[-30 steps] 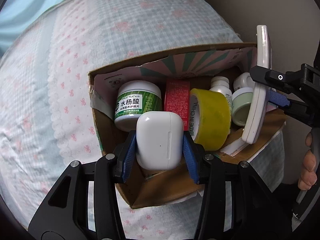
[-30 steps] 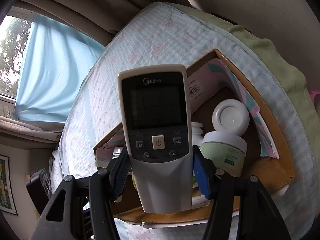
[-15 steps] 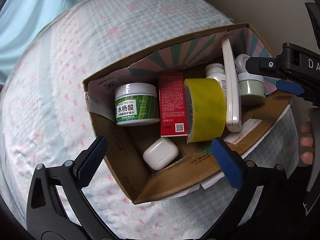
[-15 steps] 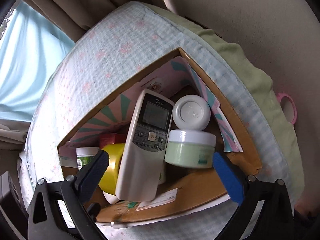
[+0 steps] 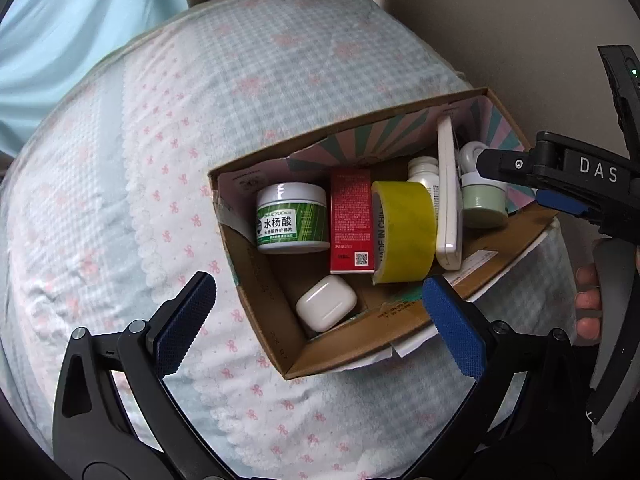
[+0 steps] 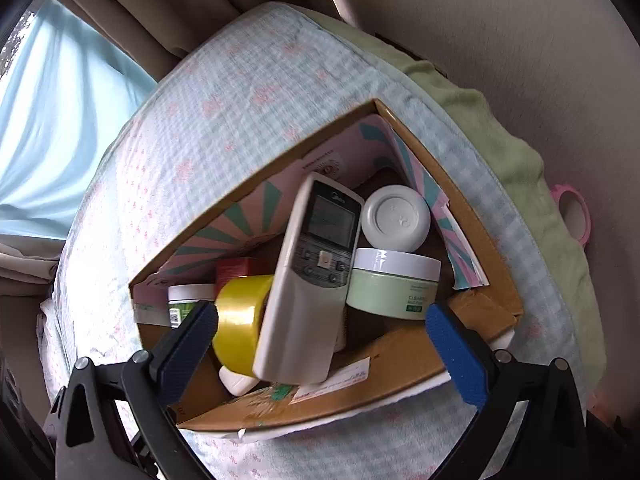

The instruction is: Organize rigid objects

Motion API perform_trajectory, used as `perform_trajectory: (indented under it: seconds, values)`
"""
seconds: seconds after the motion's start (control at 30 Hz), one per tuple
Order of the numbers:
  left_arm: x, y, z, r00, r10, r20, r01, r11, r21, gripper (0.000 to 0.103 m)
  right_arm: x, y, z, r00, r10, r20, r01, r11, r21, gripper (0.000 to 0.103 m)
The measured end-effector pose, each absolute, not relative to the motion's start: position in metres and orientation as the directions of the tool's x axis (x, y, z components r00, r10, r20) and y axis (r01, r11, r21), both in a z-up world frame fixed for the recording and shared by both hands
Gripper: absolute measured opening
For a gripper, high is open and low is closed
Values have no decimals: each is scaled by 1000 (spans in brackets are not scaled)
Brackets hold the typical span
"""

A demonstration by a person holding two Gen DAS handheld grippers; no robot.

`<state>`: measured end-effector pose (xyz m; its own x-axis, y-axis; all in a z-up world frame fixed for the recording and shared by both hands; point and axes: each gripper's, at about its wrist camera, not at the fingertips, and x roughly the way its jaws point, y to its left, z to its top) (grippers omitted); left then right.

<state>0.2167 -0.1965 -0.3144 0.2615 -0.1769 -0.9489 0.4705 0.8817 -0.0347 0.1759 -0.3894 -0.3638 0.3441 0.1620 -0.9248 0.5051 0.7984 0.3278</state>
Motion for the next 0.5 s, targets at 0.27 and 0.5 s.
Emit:
perform_trajectory:
  seconds: [0.27,0.5]
  values:
    - [198,-165,-240,350,-224,-910,479,877,-32,103,161,-354,-291,417,132,-899,419,850,319,103]
    - [177,-102,-149,469,-256,-845,397,916,-57,103,146,-301,-202,497,107,-861,286,917,279,103]
